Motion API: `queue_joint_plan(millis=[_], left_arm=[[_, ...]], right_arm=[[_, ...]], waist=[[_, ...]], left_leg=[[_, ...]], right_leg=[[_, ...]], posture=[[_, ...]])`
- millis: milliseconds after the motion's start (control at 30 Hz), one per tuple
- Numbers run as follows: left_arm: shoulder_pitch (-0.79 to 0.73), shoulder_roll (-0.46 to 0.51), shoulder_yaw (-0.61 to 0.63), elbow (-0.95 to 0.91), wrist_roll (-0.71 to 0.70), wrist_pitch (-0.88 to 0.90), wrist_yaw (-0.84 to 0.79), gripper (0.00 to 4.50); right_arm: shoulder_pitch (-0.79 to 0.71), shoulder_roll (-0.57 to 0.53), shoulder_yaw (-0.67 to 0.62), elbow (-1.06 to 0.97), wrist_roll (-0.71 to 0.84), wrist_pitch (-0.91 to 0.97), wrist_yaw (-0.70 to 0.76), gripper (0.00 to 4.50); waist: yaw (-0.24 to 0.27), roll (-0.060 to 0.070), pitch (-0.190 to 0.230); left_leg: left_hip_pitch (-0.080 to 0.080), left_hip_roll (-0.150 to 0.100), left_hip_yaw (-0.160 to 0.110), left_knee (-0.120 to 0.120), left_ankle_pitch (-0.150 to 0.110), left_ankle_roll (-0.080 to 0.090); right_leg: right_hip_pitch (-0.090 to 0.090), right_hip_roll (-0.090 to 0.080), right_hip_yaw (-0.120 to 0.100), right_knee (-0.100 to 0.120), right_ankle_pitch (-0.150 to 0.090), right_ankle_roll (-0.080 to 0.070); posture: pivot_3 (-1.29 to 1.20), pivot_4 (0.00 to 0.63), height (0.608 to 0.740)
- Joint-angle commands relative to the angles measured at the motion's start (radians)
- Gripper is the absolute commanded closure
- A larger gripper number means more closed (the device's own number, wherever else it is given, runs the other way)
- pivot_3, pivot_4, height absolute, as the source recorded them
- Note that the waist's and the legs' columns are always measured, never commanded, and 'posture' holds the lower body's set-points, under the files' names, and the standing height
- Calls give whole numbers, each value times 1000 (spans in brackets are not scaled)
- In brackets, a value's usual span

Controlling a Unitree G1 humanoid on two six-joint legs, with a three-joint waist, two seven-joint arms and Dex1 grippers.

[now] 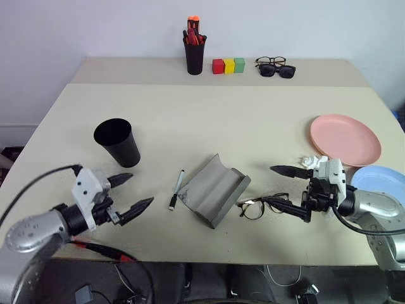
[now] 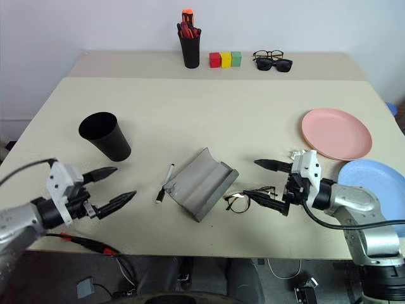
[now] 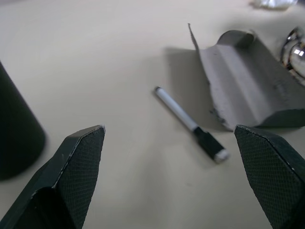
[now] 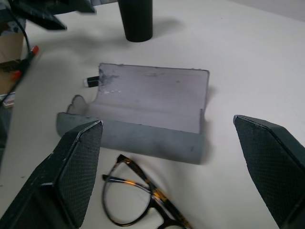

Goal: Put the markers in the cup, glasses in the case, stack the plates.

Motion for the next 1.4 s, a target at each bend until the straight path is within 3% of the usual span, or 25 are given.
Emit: queue_joint_plan(millis=[33,133,267,467,900,1100,1400], left_arm=[[-33,46,36,-45,-74,60,-44,66],[-10,105,69,-61,-133,133,-108,66],[47,149,111,-78,-102,129,-169,66],[23,141,134,-79,-119,149,-173,66],[-44,88,34,-76,-71,136,-128,66],[-35,59,17,-92,-85,165,-88,66],[-43,27,-38,-142,-6,275,107,66]], right_arm=[[-16,19,0,20,-1,-41,8,0],[-13,33,5,17,12,-38,5,0],[-16,48,23,29,-1,-55,7,0],[-33,70,50,49,-14,-71,0,0],[-7,62,19,19,11,-49,-15,0],[9,66,11,-9,15,-36,-41,0],[10,68,18,-44,23,-9,-74,0]], waist=[[-2,0,0],[-9,0,0],[-25,0,0],[-26,0,0],[-26,0,0],[-25,0,0],[-24,0,0]], left_leg=[[0,0,0,0,0,0],[0,0,0,-1,0,0],[0,0,0,-1,0,0],[0,0,0,-1,0,-1],[0,0,0,-2,1,-1],[0,0,0,-1,0,-1],[0,0,0,-1,0,-1]], right_leg=[[0,0,0,0,0,0],[0,0,0,0,0,1],[0,0,0,0,0,1],[0,0,0,0,1,0],[-1,0,0,0,1,0],[-1,0,0,0,1,0],[-1,0,0,0,2,2]], posture=[[0,150,740],[0,150,740],[0,150,740],[0,150,740],[0,150,740],[0,150,740],[0,150,740]])
